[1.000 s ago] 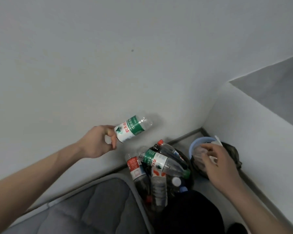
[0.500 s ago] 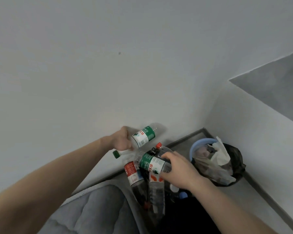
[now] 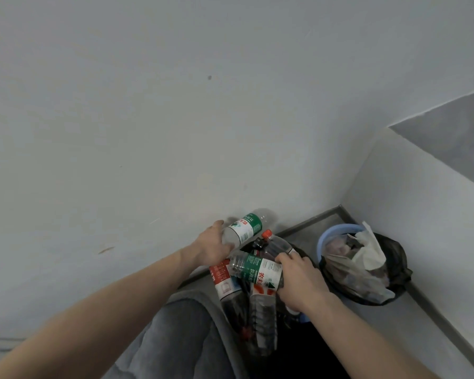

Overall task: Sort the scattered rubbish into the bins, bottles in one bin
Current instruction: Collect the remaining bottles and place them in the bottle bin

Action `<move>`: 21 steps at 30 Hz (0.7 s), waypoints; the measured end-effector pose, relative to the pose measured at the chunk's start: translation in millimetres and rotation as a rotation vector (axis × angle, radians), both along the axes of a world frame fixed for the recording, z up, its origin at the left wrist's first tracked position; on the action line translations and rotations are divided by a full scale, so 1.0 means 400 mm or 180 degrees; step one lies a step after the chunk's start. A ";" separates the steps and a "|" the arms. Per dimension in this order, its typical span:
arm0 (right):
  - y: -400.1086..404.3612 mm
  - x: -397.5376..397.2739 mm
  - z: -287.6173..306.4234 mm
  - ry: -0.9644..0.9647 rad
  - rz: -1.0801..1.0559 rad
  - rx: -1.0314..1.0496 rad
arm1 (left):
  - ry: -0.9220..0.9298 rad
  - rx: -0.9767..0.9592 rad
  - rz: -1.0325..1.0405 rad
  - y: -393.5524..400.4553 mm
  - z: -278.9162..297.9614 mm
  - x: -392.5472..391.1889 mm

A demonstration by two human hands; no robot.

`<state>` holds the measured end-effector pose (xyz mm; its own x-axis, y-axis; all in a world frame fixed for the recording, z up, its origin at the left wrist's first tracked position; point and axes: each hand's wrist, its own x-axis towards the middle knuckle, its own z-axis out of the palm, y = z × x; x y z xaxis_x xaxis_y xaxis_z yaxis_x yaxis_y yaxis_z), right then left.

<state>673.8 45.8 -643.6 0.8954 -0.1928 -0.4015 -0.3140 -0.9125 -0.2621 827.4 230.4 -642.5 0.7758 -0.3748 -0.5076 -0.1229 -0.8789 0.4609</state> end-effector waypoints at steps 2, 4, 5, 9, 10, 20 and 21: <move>-0.002 -0.010 0.002 0.0016 -0.0088 -0.0030 | -0.0097 0.0111 -0.0024 0.006 -0.014 -0.020; -0.004 -0.018 0.002 -0.0010 -0.0173 -0.0040 | -0.0260 0.0229 -0.0042 0.009 -0.026 -0.039; -0.004 -0.019 0.003 -0.0017 -0.0184 -0.0047 | -0.0309 0.0266 -0.0030 0.010 -0.031 -0.049; 0.000 -0.021 0.010 -0.0034 -0.0221 -0.0016 | -0.0311 0.0315 0.0010 0.005 -0.057 -0.074; 0.001 -0.021 0.009 -0.0038 -0.0237 -0.0009 | -0.0315 0.0310 0.0027 0.004 -0.059 -0.077; 0.007 -0.016 0.002 -0.0008 -0.0213 0.0007 | -0.0462 0.0091 0.0972 0.030 -0.063 -0.073; 0.009 -0.015 0.001 -0.0003 -0.0192 0.0008 | -0.0257 0.0127 0.1181 0.033 -0.062 -0.064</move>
